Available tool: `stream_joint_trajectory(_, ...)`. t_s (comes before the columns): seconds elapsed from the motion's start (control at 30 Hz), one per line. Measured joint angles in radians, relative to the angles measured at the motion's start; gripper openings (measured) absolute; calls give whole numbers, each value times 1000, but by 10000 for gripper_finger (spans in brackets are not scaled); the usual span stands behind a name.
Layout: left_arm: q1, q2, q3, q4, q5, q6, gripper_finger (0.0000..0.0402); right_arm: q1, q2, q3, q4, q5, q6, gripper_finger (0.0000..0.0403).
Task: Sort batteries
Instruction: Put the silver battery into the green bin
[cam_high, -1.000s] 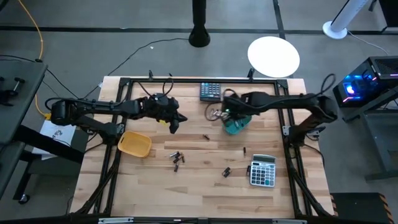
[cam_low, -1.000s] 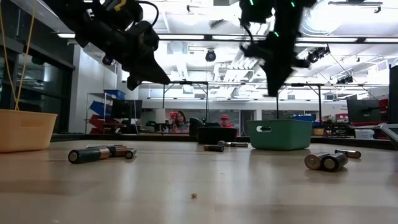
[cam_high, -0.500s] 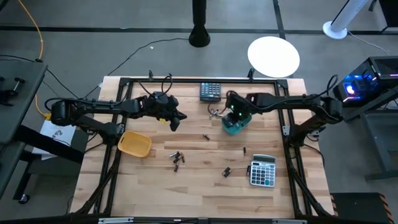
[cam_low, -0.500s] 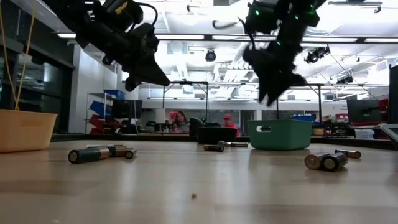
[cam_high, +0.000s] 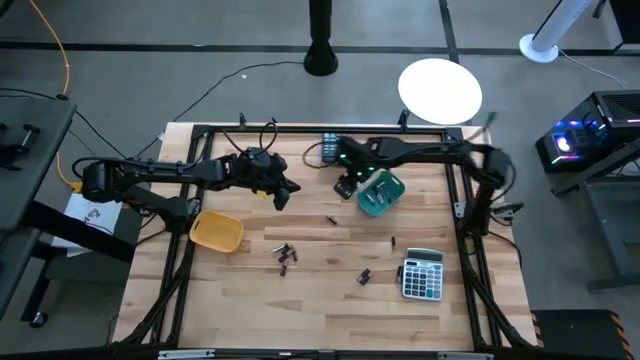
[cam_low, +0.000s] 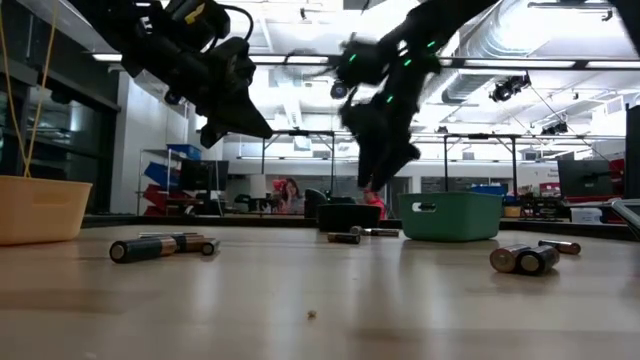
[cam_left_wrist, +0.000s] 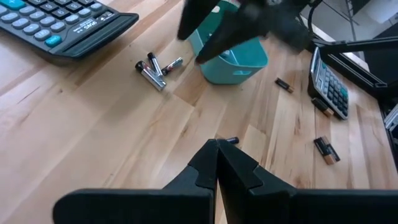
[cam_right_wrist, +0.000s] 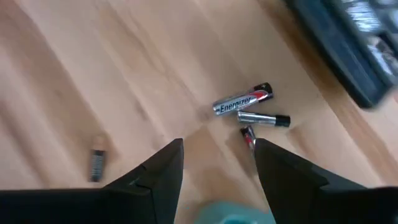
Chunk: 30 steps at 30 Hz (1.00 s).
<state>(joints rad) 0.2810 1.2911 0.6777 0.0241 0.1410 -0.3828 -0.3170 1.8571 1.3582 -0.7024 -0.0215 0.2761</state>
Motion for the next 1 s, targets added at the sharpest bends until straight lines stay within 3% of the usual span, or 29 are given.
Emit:
stream_joint_trajectory(0.23,0,0,0,-3,-7,-26,0,-10,216,185,-207,63,-196,192)
stream_joint_trajectory(0.5,0,0,0,-4,-14,-26,0,-58,287,200,-262,43,-258,181)
stream_joint_trajectory(0.6,0,0,0,-5,-20,-26,0,-72,305,203,-258,13,-276,144)
stream_joint_trajectory(0.77,0,0,0,-5,-25,-26,0,-72,305,204,-246,32,-283,22)
stream_joint_trajectory(1.0,0,0,0,-5,-27,-8,0,-73,180,249,-296,76,-262,8)
